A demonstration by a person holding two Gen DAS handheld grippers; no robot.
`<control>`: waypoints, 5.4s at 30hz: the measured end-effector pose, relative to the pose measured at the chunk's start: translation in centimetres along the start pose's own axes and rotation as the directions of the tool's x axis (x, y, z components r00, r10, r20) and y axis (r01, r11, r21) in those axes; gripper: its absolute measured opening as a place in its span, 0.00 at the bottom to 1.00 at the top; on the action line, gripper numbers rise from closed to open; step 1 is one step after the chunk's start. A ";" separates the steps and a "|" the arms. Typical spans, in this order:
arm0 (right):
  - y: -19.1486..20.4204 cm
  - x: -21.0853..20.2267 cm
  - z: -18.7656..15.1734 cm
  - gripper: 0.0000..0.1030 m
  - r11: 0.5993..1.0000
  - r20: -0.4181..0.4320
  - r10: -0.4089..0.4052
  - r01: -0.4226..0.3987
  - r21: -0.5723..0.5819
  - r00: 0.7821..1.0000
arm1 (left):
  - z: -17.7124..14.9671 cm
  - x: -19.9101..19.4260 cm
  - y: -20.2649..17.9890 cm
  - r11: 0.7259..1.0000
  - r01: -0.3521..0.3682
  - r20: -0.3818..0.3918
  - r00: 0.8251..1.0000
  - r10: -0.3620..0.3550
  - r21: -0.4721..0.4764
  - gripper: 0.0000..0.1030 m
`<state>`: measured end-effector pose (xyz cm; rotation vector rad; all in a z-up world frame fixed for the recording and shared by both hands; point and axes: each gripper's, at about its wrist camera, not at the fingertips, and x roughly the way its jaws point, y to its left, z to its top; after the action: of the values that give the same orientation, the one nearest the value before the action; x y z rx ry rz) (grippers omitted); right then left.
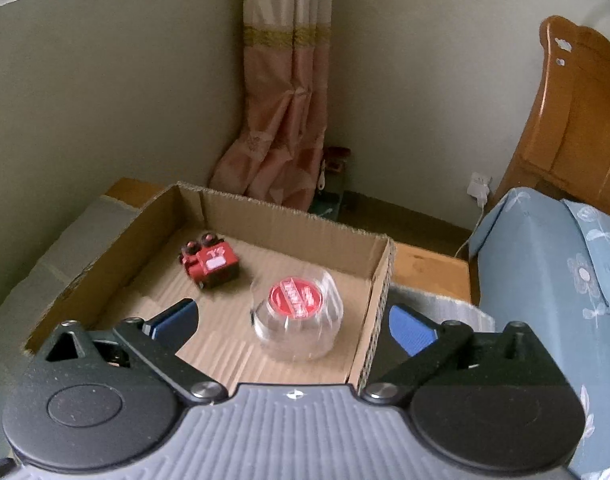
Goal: Organize rigid objects
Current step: 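Withdraw both grippers from the cardboard box back over the items, then move the left gripper onto the gold capsule bottle, then close the left gripper on the capsule bottle while the right grasps the light blue case, then carry the bottle and blue case into the cardboard box and open both grippers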
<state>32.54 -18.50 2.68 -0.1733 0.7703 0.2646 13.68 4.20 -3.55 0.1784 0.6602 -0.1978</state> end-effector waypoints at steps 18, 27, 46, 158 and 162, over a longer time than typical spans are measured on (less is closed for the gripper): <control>3.0 -8.8 -10.6 1.00 0.998 -0.003 -0.048 0.048 0.047 0.999 | -2.7 -2.4 -1.5 0.995 0.092 -0.010 0.996 -0.092 0.023 0.99; 4.2 -8.6 -20.2 1.00 0.989 -0.092 -0.062 0.074 0.128 0.994 | -5.2 -1.0 -2.1 0.977 0.199 -0.096 0.977 -0.192 0.071 0.99; 4.4 -7.2 -23.7 1.00 0.987 -0.125 -0.072 0.089 0.137 0.990 | -5.7 3.8 -1.2 0.941 0.312 -0.164 0.943 -0.290 0.132 1.00; 3.0 -6.6 -6.0 0.57 0.976 0.034 0.101 -0.092 -0.197 0.994 | 9.0 1.2 0.0 0.967 0.152 0.043 0.986 -0.163 0.203 0.92; 2.1 -4.6 -5.1 0.57 0.981 0.019 0.083 -0.078 -0.179 0.996 | 9.8 2.7 0.2 0.969 0.150 0.031 0.987 -0.159 0.195 0.92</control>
<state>25.36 -18.54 2.25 -0.3074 0.7286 0.4120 21.60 1.81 2.35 0.3076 0.6084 -0.4155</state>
